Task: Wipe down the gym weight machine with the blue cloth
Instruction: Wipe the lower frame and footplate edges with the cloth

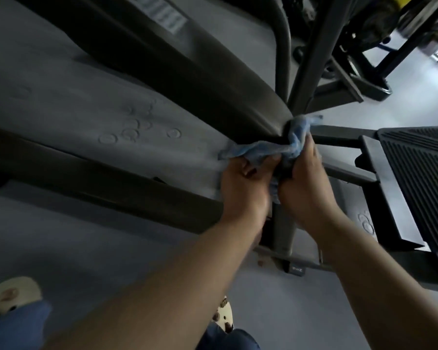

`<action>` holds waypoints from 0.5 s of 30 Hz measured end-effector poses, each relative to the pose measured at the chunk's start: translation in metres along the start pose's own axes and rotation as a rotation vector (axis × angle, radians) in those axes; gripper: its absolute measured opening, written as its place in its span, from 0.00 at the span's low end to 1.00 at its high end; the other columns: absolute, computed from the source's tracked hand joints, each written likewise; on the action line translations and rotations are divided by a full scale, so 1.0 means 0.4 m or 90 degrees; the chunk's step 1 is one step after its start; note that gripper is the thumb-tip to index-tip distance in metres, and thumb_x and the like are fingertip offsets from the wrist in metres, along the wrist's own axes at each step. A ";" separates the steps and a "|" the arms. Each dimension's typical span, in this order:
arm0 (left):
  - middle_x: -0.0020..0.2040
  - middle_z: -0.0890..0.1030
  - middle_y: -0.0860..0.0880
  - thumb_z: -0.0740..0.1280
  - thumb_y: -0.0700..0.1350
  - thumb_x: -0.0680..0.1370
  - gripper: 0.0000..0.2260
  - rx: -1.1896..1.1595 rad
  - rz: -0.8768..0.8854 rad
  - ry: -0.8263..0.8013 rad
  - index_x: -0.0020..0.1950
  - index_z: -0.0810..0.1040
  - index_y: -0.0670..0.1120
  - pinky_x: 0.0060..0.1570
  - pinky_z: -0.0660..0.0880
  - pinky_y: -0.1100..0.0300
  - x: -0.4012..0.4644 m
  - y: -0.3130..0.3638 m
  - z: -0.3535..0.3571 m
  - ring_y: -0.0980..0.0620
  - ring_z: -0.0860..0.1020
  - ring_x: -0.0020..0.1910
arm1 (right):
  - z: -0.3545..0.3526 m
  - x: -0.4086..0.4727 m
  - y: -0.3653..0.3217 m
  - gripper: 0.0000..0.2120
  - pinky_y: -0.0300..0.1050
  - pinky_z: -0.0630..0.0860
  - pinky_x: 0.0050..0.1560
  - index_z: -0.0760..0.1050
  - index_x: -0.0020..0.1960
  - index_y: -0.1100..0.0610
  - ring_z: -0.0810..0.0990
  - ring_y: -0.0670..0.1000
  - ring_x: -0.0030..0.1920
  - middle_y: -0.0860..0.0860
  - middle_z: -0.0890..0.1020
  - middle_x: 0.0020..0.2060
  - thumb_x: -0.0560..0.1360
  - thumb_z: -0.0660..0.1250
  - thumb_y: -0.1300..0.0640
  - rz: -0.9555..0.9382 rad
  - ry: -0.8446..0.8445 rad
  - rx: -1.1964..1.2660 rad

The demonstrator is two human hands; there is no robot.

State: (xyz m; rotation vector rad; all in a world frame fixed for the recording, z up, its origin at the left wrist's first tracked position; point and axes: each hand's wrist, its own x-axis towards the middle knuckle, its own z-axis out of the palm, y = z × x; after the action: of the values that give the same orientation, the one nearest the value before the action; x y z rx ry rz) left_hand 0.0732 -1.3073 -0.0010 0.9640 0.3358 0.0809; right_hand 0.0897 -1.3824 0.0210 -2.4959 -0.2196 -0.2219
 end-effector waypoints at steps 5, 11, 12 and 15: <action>0.46 0.80 0.53 0.67 0.41 0.75 0.05 -0.102 -0.012 0.044 0.49 0.76 0.49 0.43 0.76 0.70 0.020 0.084 -0.055 0.62 0.79 0.41 | -0.016 0.036 -0.109 0.38 0.43 0.44 0.75 0.48 0.77 0.60 0.46 0.51 0.77 0.53 0.51 0.77 0.72 0.63 0.63 -0.052 -0.063 -0.184; 0.44 0.79 0.55 0.67 0.40 0.75 0.04 -0.171 -0.026 0.082 0.48 0.76 0.49 0.42 0.75 0.70 0.048 0.184 -0.114 0.60 0.79 0.41 | 0.000 0.078 -0.237 0.38 0.41 0.42 0.73 0.43 0.77 0.57 0.43 0.50 0.76 0.50 0.47 0.77 0.74 0.60 0.56 -0.117 -0.147 -0.276; 0.42 0.79 0.56 0.67 0.41 0.75 0.05 -0.163 -0.011 0.081 0.45 0.75 0.51 0.42 0.75 0.71 0.049 0.196 -0.124 0.62 0.78 0.39 | 0.003 0.083 -0.255 0.38 0.41 0.42 0.73 0.42 0.77 0.56 0.42 0.49 0.76 0.50 0.46 0.77 0.74 0.59 0.58 -0.122 -0.157 -0.278; 0.43 0.81 0.56 0.68 0.41 0.75 0.06 -0.164 0.026 0.100 0.43 0.75 0.52 0.44 0.76 0.69 0.058 0.215 -0.151 0.63 0.79 0.41 | 0.011 0.098 -0.300 0.39 0.43 0.41 0.74 0.39 0.77 0.56 0.40 0.48 0.76 0.49 0.43 0.77 0.74 0.57 0.59 -0.137 -0.183 -0.286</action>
State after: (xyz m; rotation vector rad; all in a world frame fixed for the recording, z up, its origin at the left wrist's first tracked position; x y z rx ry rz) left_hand 0.0831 -1.2054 0.0319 0.7110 0.4394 0.2321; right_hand 0.1034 -1.2802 0.0940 -2.9468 -0.6171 0.0070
